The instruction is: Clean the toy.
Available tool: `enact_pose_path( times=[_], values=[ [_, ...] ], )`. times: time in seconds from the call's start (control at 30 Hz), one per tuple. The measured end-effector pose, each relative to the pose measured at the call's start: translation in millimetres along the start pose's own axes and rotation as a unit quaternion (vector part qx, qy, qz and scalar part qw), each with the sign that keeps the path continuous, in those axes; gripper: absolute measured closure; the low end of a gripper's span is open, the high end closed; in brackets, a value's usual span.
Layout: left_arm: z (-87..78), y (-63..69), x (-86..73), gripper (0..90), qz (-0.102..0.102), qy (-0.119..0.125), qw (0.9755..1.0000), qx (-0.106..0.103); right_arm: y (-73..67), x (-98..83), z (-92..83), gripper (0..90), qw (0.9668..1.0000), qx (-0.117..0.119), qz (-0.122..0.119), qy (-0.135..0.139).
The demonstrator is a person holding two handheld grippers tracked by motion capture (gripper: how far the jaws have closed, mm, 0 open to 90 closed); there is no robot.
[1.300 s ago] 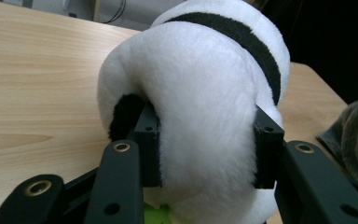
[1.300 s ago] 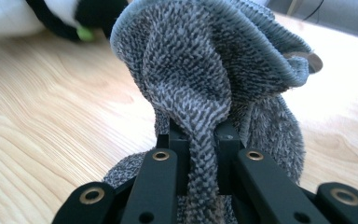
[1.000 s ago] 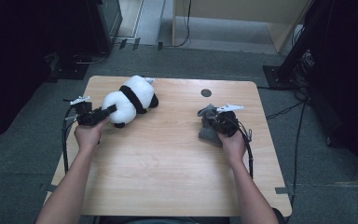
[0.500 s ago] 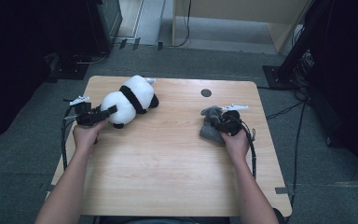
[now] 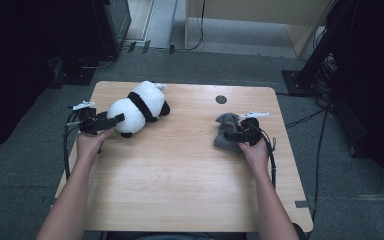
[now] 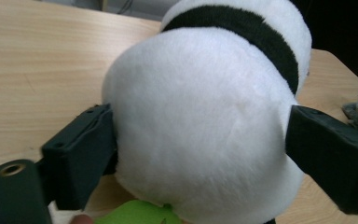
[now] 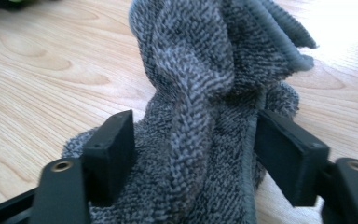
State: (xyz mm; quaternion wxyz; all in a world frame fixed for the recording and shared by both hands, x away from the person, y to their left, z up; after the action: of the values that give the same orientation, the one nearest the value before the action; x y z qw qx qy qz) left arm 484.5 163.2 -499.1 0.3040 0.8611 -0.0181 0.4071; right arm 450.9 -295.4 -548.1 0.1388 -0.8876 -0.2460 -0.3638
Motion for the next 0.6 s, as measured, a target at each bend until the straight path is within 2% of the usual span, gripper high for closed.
enact_pose_path(
  times=[0.13,0.2,0.43,0.5,0.6],
  values=[
    [-2.9,-0.2,-0.7,7.4,0.003,-0.006,0.9999,0.008,-0.6,0.4,-2.5,25.5,1.0,-0.003,-0.002,-0.001],
    [-4.9,2.3,-0.4,7.5,0.002,-0.006,1.0,-0.002,-1.4,1.4,-4.9,25.1,1.0,-0.002,0.001,0.002],
    [-12.1,9.4,-5.9,7.6,0.031,-0.016,0.9993,0.012,-5.9,2.8,-15.6,24.7,0.9999,-0.005,-0.006,0.008],
    [-17.4,11.2,-8.6,8.5,0.03,-0.015,0.9994,0.009,-8.1,1.3,-20.0,24.7,1.0,-0.003,-0.001,0.007],
    [-23.3,12.8,-14.5,8.4,0.045,-0.024,0.9985,0.021,-11.9,0.7,-26.0,24.7,0.9999,-0.001,-0.001,0.012]
  ],
)
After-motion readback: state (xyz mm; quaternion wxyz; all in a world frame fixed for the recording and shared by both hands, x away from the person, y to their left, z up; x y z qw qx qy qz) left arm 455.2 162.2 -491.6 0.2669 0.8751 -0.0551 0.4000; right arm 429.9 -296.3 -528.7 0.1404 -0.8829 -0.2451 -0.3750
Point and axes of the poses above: each handheld gripper's, and its own axes: z roughly forward along the jaws, x roughly out of its top, y roughly to its right, the point moved 8 cm from there along z, roughly forward along the jaws, and after that the axes turned 11 degrees about -z, right-handed, at the moved point
